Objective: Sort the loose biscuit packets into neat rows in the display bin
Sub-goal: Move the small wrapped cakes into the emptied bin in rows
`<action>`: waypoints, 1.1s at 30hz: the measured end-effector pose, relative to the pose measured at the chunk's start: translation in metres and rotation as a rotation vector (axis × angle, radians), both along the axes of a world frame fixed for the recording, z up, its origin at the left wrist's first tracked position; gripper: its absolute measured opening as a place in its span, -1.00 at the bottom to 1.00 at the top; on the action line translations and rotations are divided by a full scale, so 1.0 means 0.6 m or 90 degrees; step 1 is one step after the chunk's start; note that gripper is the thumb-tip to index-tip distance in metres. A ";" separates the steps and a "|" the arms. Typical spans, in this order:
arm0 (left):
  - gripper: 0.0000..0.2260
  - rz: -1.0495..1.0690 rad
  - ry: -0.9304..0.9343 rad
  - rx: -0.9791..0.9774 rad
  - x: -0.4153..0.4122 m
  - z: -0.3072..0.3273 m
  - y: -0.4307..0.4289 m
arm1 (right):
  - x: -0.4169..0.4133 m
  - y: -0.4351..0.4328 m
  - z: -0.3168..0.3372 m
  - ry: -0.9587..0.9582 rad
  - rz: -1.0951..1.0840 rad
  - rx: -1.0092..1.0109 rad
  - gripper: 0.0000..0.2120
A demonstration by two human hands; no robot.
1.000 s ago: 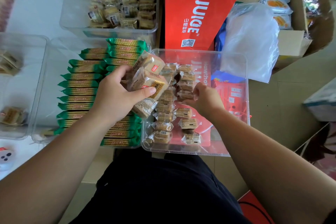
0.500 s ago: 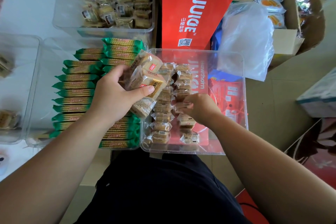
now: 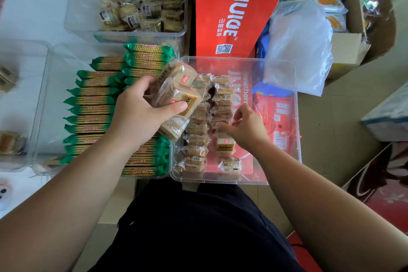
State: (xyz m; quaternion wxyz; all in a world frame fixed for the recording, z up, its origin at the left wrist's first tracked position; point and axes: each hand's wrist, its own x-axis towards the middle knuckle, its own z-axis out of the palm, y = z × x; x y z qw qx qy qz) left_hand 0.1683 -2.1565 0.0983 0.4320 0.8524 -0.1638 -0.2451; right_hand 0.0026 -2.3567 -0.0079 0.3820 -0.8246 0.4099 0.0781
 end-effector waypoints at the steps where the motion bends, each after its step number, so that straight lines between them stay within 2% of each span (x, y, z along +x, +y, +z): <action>1: -0.41 0.003 -0.001 -0.002 0.000 -0.001 0.000 | -0.007 -0.004 0.003 0.019 0.001 0.010 -0.40; 5: -0.36 0.014 0.005 -0.007 0.001 -0.006 0.003 | -0.028 -0.012 0.005 0.168 0.103 0.116 -0.33; 7: -0.35 0.017 0.007 -0.012 0.001 -0.005 0.004 | -0.029 -0.008 -0.001 0.210 0.152 0.099 -0.36; 10: -0.42 0.008 0.005 -0.014 0.000 0.001 0.003 | -0.023 0.000 0.000 0.189 0.161 0.062 -0.48; 12: -0.44 0.006 0.003 -0.012 0.001 0.004 0.002 | -0.021 0.005 0.001 0.138 0.118 0.085 -0.60; 14: -0.42 0.012 0.003 -0.010 0.003 0.004 0.002 | -0.018 0.011 0.004 0.111 0.071 0.099 -0.62; 17: -0.41 0.020 0.010 -0.015 0.001 0.005 0.003 | -0.016 0.016 0.001 0.097 0.038 0.120 -0.57; 21: -0.41 0.019 0.015 -0.020 -0.001 0.004 0.006 | -0.024 0.010 -0.008 0.102 0.023 0.140 -0.80; 23: -0.40 0.020 0.017 -0.022 -0.002 0.005 0.008 | -0.034 0.005 -0.003 0.118 0.034 0.165 -0.84; 30: -0.50 0.028 0.021 -0.042 -0.013 0.012 0.008 | -0.070 -0.008 0.033 0.297 0.264 0.246 -0.49; 33: -0.44 0.028 0.012 -0.037 -0.016 0.008 0.012 | -0.067 0.001 0.030 0.315 0.319 0.196 -0.52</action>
